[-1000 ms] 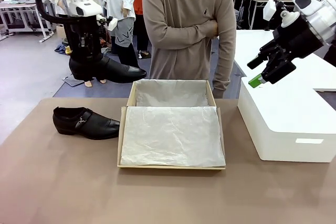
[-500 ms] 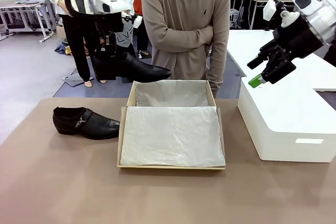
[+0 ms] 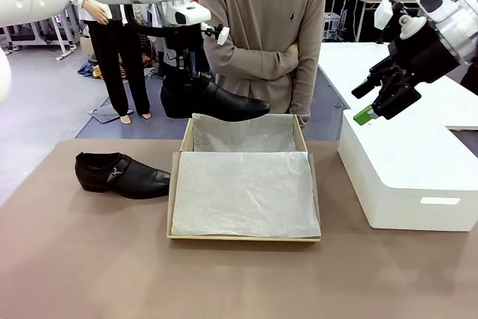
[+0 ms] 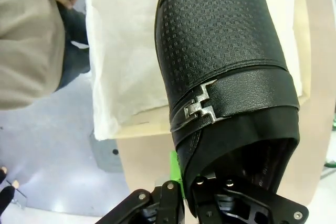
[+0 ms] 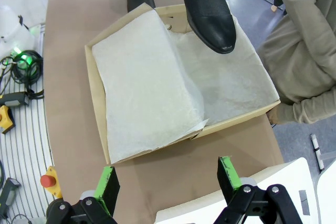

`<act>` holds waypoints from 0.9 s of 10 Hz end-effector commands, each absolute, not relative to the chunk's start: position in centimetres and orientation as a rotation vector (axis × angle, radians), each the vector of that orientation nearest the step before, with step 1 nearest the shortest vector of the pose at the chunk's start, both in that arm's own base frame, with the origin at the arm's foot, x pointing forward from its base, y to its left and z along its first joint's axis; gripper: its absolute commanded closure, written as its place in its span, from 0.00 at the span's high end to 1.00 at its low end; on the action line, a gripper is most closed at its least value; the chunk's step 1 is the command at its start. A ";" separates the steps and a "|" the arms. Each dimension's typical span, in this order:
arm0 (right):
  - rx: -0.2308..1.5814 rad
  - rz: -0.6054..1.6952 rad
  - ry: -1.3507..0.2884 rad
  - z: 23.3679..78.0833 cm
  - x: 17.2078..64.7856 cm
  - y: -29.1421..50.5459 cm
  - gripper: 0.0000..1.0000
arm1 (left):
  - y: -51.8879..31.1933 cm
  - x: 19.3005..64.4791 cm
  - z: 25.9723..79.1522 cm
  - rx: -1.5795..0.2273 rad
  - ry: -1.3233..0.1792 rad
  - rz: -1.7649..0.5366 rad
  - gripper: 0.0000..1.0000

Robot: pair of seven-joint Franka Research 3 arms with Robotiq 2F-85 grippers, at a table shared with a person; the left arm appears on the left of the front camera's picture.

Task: Pack the shoes into the box.
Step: Place one shoe of the Shoes into the Shoes Box.

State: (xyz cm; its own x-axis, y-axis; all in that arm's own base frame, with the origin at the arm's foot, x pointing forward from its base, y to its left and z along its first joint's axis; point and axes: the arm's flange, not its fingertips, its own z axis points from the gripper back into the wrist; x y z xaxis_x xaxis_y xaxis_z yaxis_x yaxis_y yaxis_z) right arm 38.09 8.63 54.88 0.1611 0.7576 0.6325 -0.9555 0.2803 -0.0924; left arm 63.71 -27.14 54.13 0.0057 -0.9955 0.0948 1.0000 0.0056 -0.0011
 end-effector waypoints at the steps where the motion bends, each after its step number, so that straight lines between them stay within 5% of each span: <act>1: 0.387 1.284 -0.672 54.9 38.3 8.6 1.00 | -26.8 64.0 55.3 -0.079 -0.092 -1.586 0.00; 9: 0.387 1.284 -0.672 54.9 38.3 8.6 1.00 | -29.4 63.5 52.9 -0.064 -0.083 -1.582 0.00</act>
State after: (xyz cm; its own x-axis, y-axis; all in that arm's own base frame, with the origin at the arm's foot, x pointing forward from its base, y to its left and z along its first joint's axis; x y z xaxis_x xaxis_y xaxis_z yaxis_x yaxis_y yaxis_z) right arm 38.09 8.63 54.88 0.1611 0.7577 0.6325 -0.9555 0.2803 -0.0924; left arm 63.79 -28.28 52.80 -0.0099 -0.9956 0.0929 0.9999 -0.0107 -0.0082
